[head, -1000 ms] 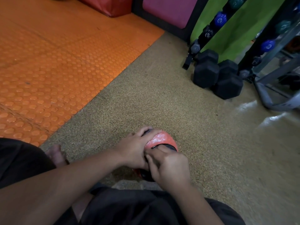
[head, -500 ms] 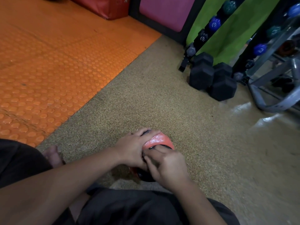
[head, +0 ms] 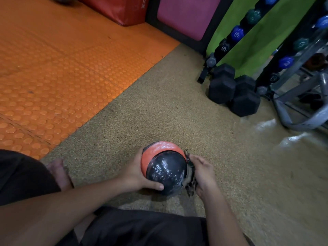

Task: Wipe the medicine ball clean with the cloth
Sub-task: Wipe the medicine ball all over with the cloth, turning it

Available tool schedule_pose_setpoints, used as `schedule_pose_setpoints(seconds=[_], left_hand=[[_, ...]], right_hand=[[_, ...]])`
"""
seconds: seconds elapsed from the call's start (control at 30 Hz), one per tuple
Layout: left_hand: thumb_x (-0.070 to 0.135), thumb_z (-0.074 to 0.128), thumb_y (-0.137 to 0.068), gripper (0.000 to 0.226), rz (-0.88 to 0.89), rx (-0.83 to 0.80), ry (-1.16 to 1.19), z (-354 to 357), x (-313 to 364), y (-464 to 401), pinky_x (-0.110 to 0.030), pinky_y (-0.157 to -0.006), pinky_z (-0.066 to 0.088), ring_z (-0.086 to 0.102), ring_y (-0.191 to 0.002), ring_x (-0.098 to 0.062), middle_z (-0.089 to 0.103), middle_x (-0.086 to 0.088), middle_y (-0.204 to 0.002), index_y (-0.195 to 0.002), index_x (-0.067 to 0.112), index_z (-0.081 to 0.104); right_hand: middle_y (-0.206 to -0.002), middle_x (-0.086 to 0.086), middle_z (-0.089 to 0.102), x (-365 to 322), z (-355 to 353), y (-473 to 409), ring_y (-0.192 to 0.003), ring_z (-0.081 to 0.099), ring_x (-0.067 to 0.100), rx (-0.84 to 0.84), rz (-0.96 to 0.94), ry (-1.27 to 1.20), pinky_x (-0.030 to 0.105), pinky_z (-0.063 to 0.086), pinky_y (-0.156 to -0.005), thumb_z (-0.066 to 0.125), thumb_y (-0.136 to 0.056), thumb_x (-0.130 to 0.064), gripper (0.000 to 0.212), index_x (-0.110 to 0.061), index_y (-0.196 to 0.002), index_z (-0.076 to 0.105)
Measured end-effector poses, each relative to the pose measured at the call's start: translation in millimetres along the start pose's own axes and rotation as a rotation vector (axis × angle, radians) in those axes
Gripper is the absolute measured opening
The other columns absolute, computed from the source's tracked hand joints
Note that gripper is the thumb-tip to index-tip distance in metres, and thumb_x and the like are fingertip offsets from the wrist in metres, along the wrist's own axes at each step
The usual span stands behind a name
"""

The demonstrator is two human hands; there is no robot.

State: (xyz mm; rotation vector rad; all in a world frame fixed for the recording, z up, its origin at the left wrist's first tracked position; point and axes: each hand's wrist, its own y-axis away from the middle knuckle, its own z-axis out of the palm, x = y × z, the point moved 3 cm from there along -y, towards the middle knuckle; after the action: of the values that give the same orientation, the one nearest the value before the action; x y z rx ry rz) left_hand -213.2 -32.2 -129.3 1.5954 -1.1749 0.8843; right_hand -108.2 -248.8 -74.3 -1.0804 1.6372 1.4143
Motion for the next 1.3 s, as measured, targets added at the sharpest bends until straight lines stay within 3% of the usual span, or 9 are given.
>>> schedule_pose_setpoints(seconds=[0.07,0.17,0.33,0.43,0.53,0.7,0.97,1.13,1.3], left_hand=[[0.076,0.098,-0.025,0.147,-0.001,0.010,-0.035,-12,6,-9,-0.039,-0.115,0.047,0.056,-0.133,-0.014,0.053,0.017,-0.143,-0.150,0.053,0.026],[0.087,0.091,-0.022,0.151,0.007,-0.006,-0.154,-43,19,-13,-0.044,-0.113,0.049,0.056,-0.131,-0.014,0.052,0.017,-0.147,-0.156,0.056,0.027],[0.091,0.085,-0.034,0.138,-0.093,-0.132,-0.190,-70,28,-10,-0.051,-0.110,0.049,0.054,-0.135,-0.025,0.048,0.009,-0.150,-0.153,0.065,0.021],[0.102,0.072,-0.034,0.141,-0.108,-0.112,-0.290,-62,24,-5,-0.053,-0.117,0.040,0.043,-0.143,-0.032,0.038,0.000,-0.156,-0.156,0.067,0.010],[0.101,0.073,-0.033,0.138,-0.063,-0.103,-0.252,-46,25,-7,-0.056,-0.118,0.039,0.038,-0.146,-0.033,0.030,0.000,-0.161,-0.151,0.072,0.009],[0.095,0.079,-0.033,0.136,0.048,-0.123,-0.288,-27,29,-9,-0.051,-0.120,0.037,0.034,-0.150,-0.029,0.018,0.006,-0.167,-0.148,0.074,0.010],[0.091,0.079,-0.036,0.129,0.126,-0.176,-0.380,-23,34,-17,-0.040,-0.119,0.039,0.039,-0.146,-0.025,0.025,0.004,-0.161,-0.145,0.079,0.011],[0.092,0.082,-0.037,0.132,0.115,-0.185,-0.393,-23,33,-13,-0.050,-0.120,0.038,0.033,-0.149,-0.030,0.016,0.006,-0.165,-0.147,0.076,0.011],[0.083,0.087,-0.042,0.127,0.186,-0.198,-0.349,-26,27,-17,-0.041,-0.122,0.036,0.035,-0.149,-0.021,0.022,0.007,-0.161,-0.146,0.078,0.015]], right_hand=[[-0.099,0.013,0.079,4,4,4,-0.094,0.075,0.029,0.029,0.004,-0.003,0.046,0.061,-0.089,0.064,-0.101,-0.012,0.014,-0.011,-0.096,0.076],[-0.088,0.010,0.078,7,9,17,-0.076,0.075,0.020,-0.009,0.083,-0.121,0.037,0.060,-0.075,0.059,-0.103,-0.007,0.015,-0.009,-0.096,0.072],[-0.095,0.019,0.078,22,22,29,-0.095,0.074,0.041,-0.065,0.170,-0.043,0.056,0.059,-0.091,0.061,-0.101,-0.009,0.016,-0.007,-0.094,0.075],[-0.089,0.005,0.079,19,18,26,-0.091,0.075,0.029,0.035,-0.049,0.176,0.053,0.059,-0.093,0.068,-0.098,-0.013,0.020,-0.018,-0.082,0.079],[-0.085,-0.012,0.076,-3,15,34,-0.084,0.073,0.011,0.166,-0.403,0.425,0.040,0.060,-0.085,0.068,-0.098,-0.022,0.015,-0.028,-0.088,0.077],[-0.093,-0.013,0.075,-22,31,54,-0.083,0.068,0.004,0.140,-0.730,0.657,0.028,0.055,-0.078,0.068,-0.096,-0.027,0.013,-0.023,-0.100,0.080],[-0.099,-0.008,0.064,-16,52,81,-0.089,0.061,0.015,-0.049,-0.995,1.072,0.032,0.053,-0.066,0.058,-0.094,-0.044,0.022,-0.033,-0.104,0.074],[-0.092,-0.007,0.065,-18,17,54,-0.078,0.066,0.018,0.171,-0.750,0.901,0.031,0.053,-0.065,0.069,-0.093,-0.027,0.013,-0.022,-0.098,0.079],[-0.099,-0.005,0.065,-9,56,98,-0.087,0.063,0.018,-0.057,-1.025,1.053,0.032,0.055,-0.067,0.060,-0.093,-0.037,0.019,-0.028,-0.101,0.075]])
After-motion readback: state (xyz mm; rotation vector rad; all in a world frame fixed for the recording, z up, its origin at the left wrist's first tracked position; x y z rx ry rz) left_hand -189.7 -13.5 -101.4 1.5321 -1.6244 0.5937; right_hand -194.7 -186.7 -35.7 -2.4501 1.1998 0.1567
